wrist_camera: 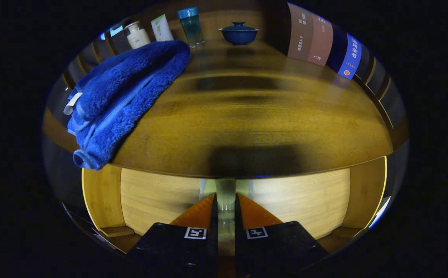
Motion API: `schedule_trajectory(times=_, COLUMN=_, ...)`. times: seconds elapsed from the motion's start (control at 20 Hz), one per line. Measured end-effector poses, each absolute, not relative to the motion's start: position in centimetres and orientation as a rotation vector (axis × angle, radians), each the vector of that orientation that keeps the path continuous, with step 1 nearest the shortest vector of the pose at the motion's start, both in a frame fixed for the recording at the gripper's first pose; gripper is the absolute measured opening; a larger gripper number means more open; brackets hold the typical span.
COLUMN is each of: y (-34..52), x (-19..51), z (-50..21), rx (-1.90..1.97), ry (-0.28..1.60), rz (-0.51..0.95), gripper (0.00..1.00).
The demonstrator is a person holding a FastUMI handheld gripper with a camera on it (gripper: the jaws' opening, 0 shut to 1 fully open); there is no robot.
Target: Pull open the drawer, take out the items inside it, and place them on the countertop above the cabinet.
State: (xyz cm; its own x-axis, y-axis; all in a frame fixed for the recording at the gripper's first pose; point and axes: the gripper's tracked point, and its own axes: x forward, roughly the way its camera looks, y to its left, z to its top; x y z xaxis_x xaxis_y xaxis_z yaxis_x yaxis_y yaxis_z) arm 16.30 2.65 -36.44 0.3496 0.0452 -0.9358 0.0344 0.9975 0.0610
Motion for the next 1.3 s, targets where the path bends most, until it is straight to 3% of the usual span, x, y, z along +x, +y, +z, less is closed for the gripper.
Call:
schedule_trajectory(times=0.4, y=2.7, x=11.5, z=-27.6, rx=0.145, ry=0.954, rz=0.047, gripper=0.22)
schedule_trajectory(times=0.65, y=2.1, x=16.1, z=-20.7, rx=0.145, ry=0.739, rz=0.03, gripper=0.22)
schedule_trajectory(times=0.9, y=2.3, x=23.2, z=-19.7, rx=0.141, ry=0.725, rz=0.022, gripper=0.22)
schedule_trajectory(times=1.3, y=0.8, x=32.0, z=-24.0, rx=0.128, ry=0.895, rz=-0.032, gripper=0.22)
